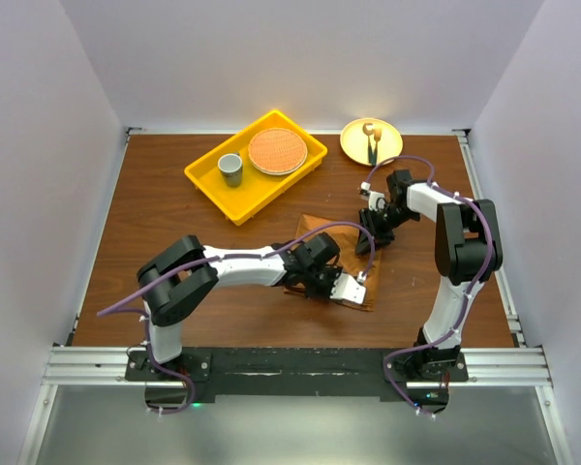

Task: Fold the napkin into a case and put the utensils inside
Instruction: Smooth out the square-folded napkin at the center of the board.

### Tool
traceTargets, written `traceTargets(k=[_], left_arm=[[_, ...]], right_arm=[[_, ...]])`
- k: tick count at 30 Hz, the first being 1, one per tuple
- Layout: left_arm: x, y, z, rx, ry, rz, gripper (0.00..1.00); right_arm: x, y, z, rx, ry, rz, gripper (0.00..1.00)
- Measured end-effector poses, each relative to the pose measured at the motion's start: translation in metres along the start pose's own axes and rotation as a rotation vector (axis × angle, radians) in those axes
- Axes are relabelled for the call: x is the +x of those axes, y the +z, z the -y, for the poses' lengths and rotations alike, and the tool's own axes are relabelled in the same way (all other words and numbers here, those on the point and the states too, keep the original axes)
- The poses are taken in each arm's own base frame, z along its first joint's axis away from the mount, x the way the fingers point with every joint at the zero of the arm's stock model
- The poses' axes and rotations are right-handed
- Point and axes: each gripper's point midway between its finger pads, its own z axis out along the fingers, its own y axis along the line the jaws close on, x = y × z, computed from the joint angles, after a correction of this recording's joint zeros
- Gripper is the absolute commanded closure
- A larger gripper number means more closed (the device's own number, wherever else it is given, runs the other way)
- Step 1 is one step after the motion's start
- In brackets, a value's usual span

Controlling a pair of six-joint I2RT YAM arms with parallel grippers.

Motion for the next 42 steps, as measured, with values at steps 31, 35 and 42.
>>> traceTargets(k=[31,35,42], left_arm=[[-0.0013,-0.0032,-0.0063,0.038,-0.009,0.016,0.66],[0.0006,-0.0016,-0.0053,0.042,-0.011,0.011,0.68],[0.0025,0.0001,-0.0045,0.046,-0.013,0.007,0.74]], right_arm=[[-0.0002,0.0001,0.0,0.0,0.002,0.001,0.69],[-0.0002,0.0001,0.0,0.0,0.002,0.001,0.69],[-0.0002,0.0002,0.0,0.0,0.003,0.0,0.69]])
